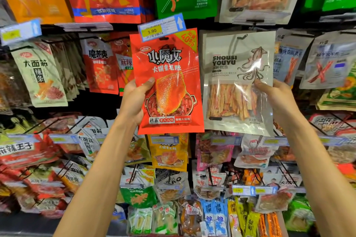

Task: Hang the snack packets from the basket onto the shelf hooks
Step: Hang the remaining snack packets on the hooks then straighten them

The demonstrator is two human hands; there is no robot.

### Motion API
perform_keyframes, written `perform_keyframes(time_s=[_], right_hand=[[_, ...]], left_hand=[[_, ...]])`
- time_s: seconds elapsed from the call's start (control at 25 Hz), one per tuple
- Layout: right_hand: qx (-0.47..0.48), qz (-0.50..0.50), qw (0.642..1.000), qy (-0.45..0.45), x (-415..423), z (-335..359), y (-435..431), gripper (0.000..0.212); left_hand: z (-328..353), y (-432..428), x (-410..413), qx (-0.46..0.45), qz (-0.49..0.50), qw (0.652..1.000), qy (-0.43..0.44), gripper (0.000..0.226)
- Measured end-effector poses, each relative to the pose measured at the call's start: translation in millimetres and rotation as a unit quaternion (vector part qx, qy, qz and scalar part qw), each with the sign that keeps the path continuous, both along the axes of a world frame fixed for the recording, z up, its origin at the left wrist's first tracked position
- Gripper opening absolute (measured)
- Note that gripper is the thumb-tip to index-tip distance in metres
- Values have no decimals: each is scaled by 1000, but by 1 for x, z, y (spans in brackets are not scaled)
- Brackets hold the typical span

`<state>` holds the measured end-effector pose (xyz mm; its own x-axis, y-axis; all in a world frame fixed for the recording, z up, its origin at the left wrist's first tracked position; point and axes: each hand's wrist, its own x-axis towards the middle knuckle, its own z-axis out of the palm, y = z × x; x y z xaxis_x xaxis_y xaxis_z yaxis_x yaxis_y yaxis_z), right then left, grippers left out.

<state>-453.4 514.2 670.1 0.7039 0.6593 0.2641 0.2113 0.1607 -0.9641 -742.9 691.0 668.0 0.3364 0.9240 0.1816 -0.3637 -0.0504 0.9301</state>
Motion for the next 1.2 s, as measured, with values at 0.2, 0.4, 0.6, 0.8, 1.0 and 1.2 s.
perform_keyframes(time_s=[0.2, 0.4, 0.6, 0.8, 1.0, 1.2], right_hand=[[7, 10, 1000, -6, 7, -4, 4, 19], [13, 25, 1000, -9, 17, -4, 18, 25], [-8, 22, 1000, -13, 23, 0, 34, 15], [-30, 28, 999, -35, 32, -1, 39, 12], [-35, 41, 997, -52, 36, -2, 44, 16], [-54, 50, 995, -67, 41, -7, 46, 28]], left_hand=[[2, 0, 4, -11, 12, 1000, -1, 12], [2, 18, 14, -4, 23, 1000, 10, 10], [5, 43, 39, 25, 43, 998, 28, 13], [-3, 82, 69, 14, 90, 995, 52, 13], [-24, 145, 95, 17, 152, 974, 169, 88], [-17, 134, 99, -5, 105, 975, 196, 73]])
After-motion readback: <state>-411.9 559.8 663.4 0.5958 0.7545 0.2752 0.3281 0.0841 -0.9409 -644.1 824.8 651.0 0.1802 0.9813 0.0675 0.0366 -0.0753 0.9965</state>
